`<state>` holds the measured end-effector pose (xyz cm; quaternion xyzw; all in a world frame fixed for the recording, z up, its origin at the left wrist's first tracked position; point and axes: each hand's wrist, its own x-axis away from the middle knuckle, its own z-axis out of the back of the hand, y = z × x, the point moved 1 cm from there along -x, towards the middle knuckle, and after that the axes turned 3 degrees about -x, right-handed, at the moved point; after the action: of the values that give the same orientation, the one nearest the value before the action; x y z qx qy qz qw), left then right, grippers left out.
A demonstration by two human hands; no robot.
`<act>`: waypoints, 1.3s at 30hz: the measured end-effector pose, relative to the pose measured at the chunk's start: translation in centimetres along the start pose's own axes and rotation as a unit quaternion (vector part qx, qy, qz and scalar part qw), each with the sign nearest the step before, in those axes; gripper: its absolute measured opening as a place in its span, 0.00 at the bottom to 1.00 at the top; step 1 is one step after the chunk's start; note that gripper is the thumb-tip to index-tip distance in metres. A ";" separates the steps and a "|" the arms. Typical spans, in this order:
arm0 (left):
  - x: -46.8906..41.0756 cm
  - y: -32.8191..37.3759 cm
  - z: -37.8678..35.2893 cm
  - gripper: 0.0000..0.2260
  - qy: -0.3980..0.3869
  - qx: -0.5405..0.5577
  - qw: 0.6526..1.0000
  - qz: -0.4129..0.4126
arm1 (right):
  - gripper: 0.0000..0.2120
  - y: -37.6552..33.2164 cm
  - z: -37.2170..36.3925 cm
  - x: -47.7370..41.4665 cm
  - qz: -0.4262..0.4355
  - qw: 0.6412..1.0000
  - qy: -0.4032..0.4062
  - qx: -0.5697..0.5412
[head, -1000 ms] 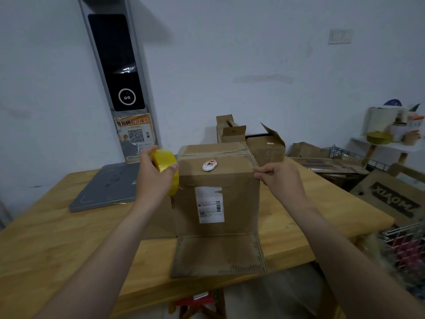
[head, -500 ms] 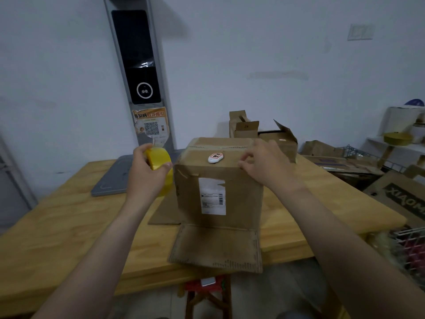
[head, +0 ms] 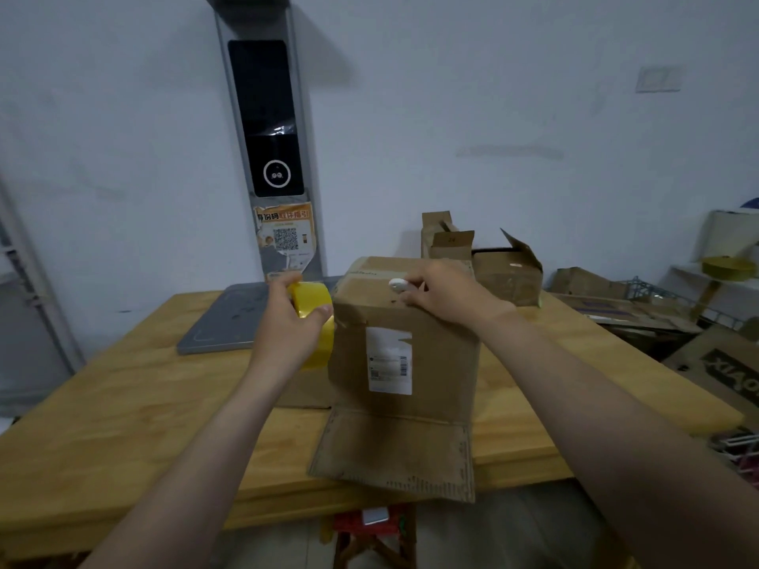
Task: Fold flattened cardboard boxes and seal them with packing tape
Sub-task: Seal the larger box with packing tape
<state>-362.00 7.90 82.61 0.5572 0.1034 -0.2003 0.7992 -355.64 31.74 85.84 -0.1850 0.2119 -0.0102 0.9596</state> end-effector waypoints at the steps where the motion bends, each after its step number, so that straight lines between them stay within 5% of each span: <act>1: 0.0 0.5 -0.6 0.26 -0.001 -0.005 1.000 -0.001 | 0.09 0.7 0.5 0.0 0.005 0.999 0.032 0.005; 10: -0.1 5.1 -6.3 0.27 0.061 -0.122 0.990 -0.043 | 0.08 8.4 3.5 -2.6 -0.045 0.978 0.188 -0.083; 16: 0.6 5.8 -9.7 0.28 0.124 -0.214 0.964 -0.093 | 0.10 12.1 2.2 -7.1 -0.103 0.976 0.105 -0.161; 20: 1.7 6.3 -11.6 0.28 0.158 -0.270 0.946 -0.087 | 0.21 14.2 1.4 -9.1 -0.124 0.977 0.017 -0.175; 23: 1.9 6.4 -12.7 0.28 0.161 -0.286 0.942 -0.072 | 0.16 15.2 0.5 -8.8 -0.093 0.981 -0.021 -0.169; 39: 4.9 9.0 -13.8 0.26 0.158 -0.238 0.951 -0.116 | 0.13 15.0 6.2 0.6 -0.073 0.996 -0.048 0.006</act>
<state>-352.92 22.48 83.43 0.3599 0.3372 -0.1703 0.8531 -353.42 47.87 85.40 -0.1950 0.1513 -0.0727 0.9663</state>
